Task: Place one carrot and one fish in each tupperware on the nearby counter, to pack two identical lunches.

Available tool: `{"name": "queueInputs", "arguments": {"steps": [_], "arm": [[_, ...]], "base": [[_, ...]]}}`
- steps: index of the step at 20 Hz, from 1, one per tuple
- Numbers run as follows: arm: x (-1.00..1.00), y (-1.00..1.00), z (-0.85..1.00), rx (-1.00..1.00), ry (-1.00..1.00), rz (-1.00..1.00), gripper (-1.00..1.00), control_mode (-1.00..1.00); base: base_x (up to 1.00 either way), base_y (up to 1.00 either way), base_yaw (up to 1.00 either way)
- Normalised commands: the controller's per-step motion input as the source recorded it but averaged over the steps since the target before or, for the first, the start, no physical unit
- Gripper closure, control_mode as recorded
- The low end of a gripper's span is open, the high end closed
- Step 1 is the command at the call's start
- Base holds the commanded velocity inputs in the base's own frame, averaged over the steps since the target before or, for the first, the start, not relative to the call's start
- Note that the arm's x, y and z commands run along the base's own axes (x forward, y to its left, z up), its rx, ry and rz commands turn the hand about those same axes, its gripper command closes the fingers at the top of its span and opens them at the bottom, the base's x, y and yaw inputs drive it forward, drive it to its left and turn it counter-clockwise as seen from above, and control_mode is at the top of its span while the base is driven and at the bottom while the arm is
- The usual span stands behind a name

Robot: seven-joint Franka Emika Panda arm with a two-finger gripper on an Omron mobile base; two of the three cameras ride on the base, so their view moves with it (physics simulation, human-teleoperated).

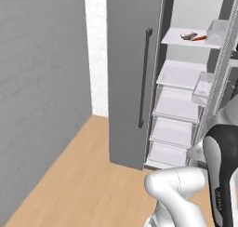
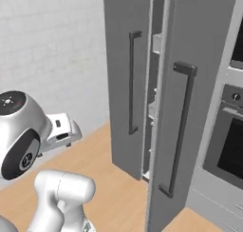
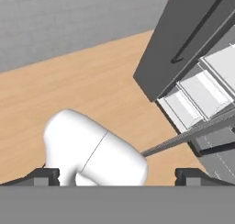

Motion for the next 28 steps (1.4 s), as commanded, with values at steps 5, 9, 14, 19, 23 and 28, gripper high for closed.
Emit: {"name": "queueInputs", "arguments": {"steps": [5,9,14,19,23,28], "arm": [[0.00,0.00,0.00,0.00,0.00,0.00,-1.00,1.00],[0.00,0.00,0.00,0.00,0.00,0.00,-1.00,1.00],[0.00,0.00,0.00,0.00,0.00,0.00,-1.00,1.00],[0.00,0.00,0.00,0.00,0.00,0.00,-1.00,1.00],[0.00,0.00,0.00,0.00,0.00,0.00,-1.00,1.00],[0.00,0.00,0.00,0.00,0.00,0.00,-1.00,1.00]], "base": [[0.65,0.40,-0.56],[0.58,0.63,-0.57],[0.46,0.51,-0.54],[0.43,0.01,-0.43],[0.27,0.32,-0.30],[0.12,0.52,-0.23]]}}
